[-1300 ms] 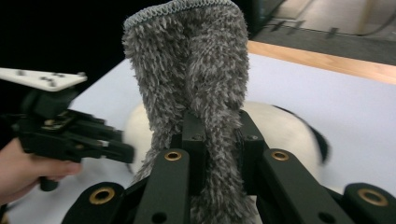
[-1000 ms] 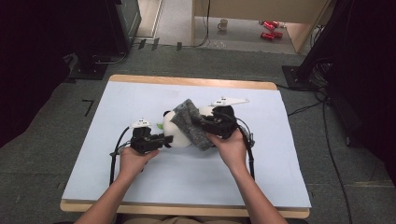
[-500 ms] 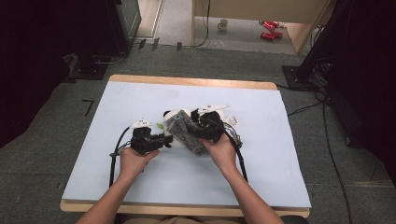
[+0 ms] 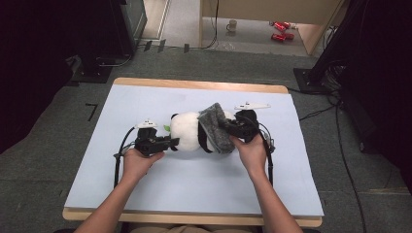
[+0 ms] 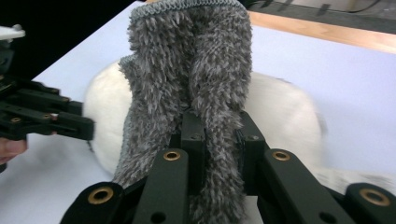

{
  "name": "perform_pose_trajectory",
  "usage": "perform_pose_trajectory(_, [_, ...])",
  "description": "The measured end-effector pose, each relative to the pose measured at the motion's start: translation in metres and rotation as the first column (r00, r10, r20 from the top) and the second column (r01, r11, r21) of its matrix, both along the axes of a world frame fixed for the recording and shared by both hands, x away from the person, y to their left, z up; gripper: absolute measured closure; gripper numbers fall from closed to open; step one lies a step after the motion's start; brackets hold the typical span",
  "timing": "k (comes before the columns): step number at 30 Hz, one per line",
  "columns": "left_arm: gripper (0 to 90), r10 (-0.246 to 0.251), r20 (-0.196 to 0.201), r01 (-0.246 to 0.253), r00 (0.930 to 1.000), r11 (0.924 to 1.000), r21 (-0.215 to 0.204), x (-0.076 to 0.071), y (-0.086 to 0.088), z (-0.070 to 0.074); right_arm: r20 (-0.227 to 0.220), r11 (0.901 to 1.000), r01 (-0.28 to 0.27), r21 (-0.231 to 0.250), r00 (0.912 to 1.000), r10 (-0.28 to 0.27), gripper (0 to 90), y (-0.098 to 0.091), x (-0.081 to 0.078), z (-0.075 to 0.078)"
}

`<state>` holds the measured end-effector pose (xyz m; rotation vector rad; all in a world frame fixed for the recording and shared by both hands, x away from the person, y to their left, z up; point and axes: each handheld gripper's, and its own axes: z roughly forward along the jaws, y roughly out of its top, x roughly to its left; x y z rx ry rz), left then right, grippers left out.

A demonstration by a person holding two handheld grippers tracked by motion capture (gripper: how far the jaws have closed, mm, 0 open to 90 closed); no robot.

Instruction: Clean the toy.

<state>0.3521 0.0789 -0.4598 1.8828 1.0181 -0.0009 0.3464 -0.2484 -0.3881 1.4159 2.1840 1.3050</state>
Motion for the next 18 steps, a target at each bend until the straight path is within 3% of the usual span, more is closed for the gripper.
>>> perform_pose_trajectory(5, [71.6,-0.006,-0.01,0.006,0.9999,0.9999,-0.012,0.002,0.0,-0.001,-0.002,0.9957,0.091,0.017,0.9959,-0.091,78.1,-0.027,0.001,-0.003])
perform_pose_trajectory(9, [71.5,-0.001,-0.021,0.001,0.9998,0.9998,-0.02,0.002,0.0,-0.001,-0.013,0.9914,0.129,0.02,0.9915,-0.129,78.2,-0.038,0.006,-0.012])
perform_pose_trajectory(18, [71.0,0.007,-0.026,-0.007,0.9996,0.9996,-0.026,-0.001,-0.001,-0.002,-0.036,0.9844,0.176,-0.012,0.9837,-0.176,79.0,-0.044,0.012,-0.029])
